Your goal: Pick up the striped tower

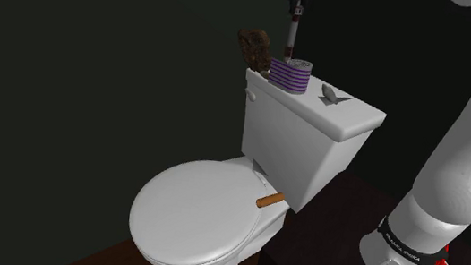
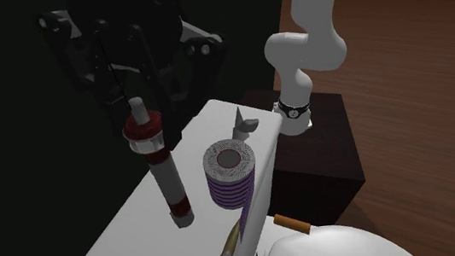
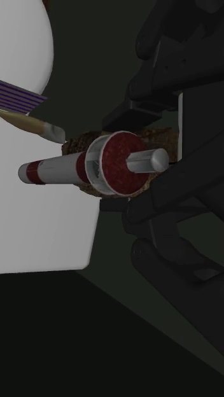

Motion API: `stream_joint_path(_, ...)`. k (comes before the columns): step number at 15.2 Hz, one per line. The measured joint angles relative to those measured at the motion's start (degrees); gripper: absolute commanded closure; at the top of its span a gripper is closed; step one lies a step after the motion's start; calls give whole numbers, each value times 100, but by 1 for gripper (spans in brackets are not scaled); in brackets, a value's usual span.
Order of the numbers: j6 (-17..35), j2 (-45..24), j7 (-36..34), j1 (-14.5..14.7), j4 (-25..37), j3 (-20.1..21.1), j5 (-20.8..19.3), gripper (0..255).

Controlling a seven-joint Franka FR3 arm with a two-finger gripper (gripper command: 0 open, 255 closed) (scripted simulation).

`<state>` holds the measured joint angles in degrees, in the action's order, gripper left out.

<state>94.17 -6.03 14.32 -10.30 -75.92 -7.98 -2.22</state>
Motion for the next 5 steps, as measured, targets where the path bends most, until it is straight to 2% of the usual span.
stream_joint_path(5,-473,-261,47,-29,732,-14,46,255)
